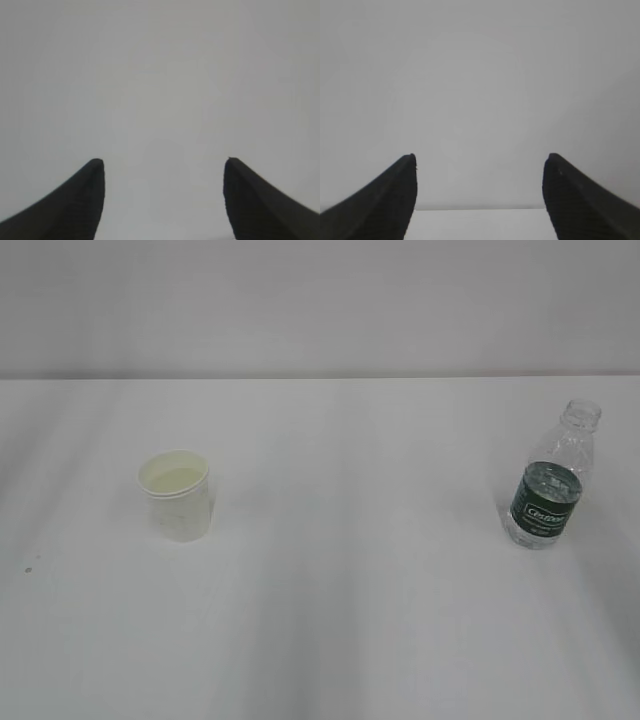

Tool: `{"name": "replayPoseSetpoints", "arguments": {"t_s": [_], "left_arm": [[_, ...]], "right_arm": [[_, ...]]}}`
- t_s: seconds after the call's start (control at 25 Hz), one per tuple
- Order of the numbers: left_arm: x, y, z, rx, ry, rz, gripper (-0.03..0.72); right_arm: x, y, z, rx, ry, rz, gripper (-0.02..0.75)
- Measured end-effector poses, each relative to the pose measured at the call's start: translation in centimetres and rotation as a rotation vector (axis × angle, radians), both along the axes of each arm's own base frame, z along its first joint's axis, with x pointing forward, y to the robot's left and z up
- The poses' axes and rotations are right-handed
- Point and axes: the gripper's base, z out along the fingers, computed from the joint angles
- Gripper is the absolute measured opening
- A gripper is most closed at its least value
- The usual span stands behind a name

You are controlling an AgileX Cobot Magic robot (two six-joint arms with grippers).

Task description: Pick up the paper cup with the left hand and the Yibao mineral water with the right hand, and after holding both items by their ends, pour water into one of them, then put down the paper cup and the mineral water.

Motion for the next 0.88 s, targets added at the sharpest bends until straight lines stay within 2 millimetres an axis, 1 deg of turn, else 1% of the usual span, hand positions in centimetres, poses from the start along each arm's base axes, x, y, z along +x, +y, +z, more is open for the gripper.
{"name": "replayPoseSetpoints", "arguments": {"t_s": [0.2,0.32,0.64,0.88], "left_arm": [[-1.0,-0.1,-1.2,-0.014,0.027,-0.001,0.529],[-1.9,-0.2,-1.5,-0.014,0.027,0.001,0.527],[-4.1,-0.5,-1.1,-0.021,-0.01,0.001,0.519],[-5.2,-0.9,-0.7,-0.024,-0.023,-0.026,0.519]], "right_arm": [[-1.0,0.0,0.1,0.005,0.009,-0.011,0.591],[-1.8,0.0,0.3,0.007,-0.005,-0.013,0.591],[-3.9,-0.1,0.5,0.019,-0.003,-0.029,0.591],[-6.1,-0.1,0.4,0.03,0.007,-0.046,0.591]]}}
